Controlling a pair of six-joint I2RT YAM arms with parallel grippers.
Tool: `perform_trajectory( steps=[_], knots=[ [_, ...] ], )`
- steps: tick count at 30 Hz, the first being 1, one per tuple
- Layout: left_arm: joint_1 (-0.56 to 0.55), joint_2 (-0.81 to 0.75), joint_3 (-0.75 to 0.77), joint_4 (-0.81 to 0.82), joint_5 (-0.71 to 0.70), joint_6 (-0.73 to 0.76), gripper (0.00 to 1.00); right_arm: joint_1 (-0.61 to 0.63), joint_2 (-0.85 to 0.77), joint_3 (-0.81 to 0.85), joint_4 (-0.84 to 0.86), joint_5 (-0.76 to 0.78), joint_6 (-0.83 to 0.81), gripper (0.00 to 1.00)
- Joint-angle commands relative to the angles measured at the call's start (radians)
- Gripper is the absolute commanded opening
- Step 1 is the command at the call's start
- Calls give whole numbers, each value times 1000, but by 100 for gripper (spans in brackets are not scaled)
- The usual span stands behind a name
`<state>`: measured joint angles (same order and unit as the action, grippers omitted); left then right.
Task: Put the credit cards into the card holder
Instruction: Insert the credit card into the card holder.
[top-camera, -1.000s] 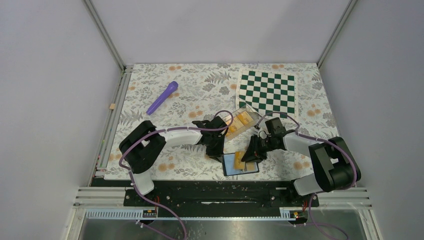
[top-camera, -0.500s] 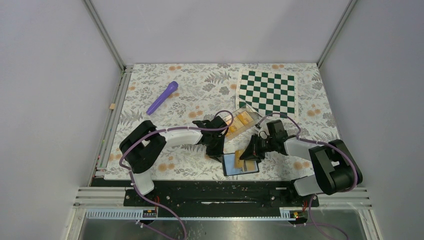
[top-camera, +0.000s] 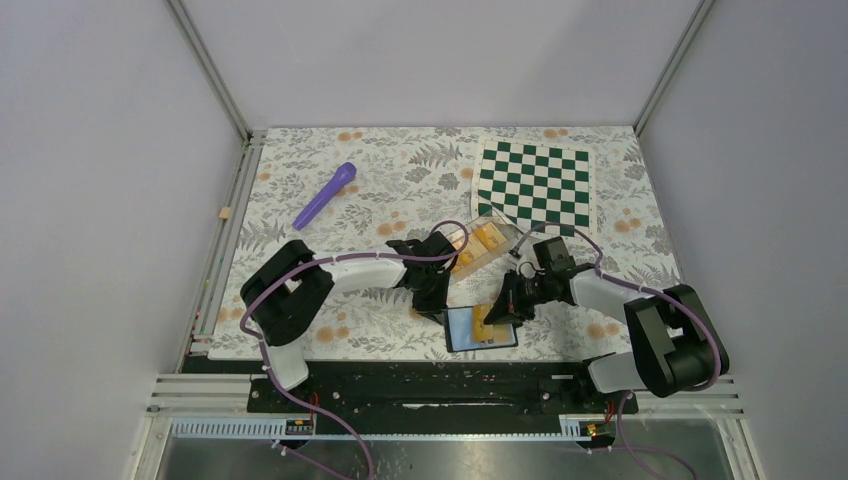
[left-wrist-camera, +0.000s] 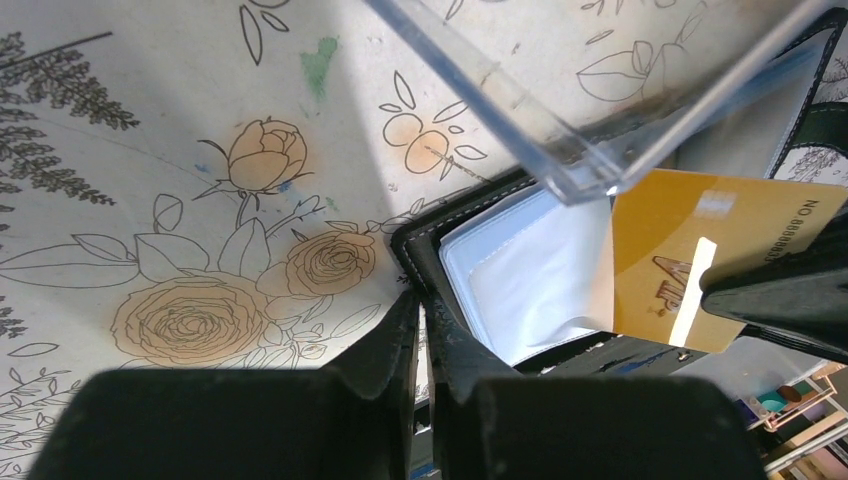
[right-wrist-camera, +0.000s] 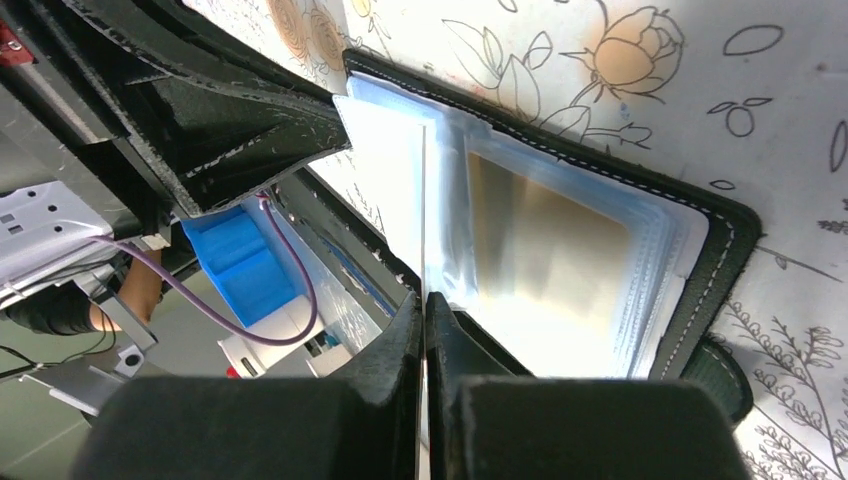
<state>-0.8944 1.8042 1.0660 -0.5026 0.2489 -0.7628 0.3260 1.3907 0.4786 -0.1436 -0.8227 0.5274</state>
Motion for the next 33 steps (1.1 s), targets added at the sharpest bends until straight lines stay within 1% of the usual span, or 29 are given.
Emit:
perform_trajectory(
  steps=[1, 9, 13, 18, 25, 33],
  knots=[
    [-5, 47, 11, -5, -91, 40, 7, 5, -3, 73, -134, 11, -106, 0],
    [-9, 53, 16, -10, -96, 56, 7, 6, 111, 84, -113, -39, -118, 0],
    [-13, 56, 22, -10, -96, 56, 7, 6, 123, 77, -103, -34, -104, 0],
    [-14, 58, 26, -10, -96, 57, 7, 7, 125, 67, -74, -66, -93, 0],
    [-16, 61, 29, -12, -99, 59, 6, 7, 133, 57, -41, -144, -87, 0],
    [-17, 61, 30, -17, -104, 59, 6, 7, 183, 61, -43, -140, -83, 0]
  ],
)
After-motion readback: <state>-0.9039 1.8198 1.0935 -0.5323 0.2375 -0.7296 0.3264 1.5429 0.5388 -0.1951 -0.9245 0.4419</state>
